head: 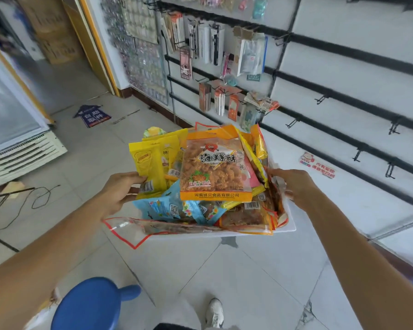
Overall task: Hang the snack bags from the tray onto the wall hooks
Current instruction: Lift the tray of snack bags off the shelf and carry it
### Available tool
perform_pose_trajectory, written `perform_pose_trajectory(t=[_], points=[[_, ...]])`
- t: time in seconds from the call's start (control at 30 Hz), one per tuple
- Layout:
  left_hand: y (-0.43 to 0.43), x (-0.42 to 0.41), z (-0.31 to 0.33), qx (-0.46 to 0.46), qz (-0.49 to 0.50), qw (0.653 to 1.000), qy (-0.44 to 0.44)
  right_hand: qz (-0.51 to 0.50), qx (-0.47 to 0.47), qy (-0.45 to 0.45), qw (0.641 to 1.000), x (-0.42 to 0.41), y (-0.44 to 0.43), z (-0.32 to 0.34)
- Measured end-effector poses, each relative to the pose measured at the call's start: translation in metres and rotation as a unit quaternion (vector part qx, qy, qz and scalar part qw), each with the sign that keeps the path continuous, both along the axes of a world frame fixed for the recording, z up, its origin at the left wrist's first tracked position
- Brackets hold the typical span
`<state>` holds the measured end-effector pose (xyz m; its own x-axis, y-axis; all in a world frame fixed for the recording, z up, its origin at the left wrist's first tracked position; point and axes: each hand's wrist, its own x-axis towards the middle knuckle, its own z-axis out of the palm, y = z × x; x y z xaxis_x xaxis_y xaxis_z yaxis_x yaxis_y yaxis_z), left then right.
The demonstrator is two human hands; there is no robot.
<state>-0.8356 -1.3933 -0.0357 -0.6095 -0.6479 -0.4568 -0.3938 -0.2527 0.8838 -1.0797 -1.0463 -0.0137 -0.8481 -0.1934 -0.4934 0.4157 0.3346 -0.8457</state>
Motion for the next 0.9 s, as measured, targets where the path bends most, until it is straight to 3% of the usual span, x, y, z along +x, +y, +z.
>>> perform_pose_trajectory(t=[0.4, 0.63, 0.9], points=[[-0.145, -0.175, 0.009, 0.004, 0.023, 1.0, 0.002, -0.011, -0.013, -0.004, 1.0, -0.162, -0.143, 0.0], [-0.228, -0.274, 0.017, 0.001, -0.037, 0.999, 0.019, -0.051, -0.026, -0.008, 0.998, -0.241, -0.208, -0.01], [-0.285, -0.396, -0.007, -0.031, -0.07, 0.997, -0.025, -0.081, -0.024, -0.063, 0.994, -0.321, -0.253, -0.041]])
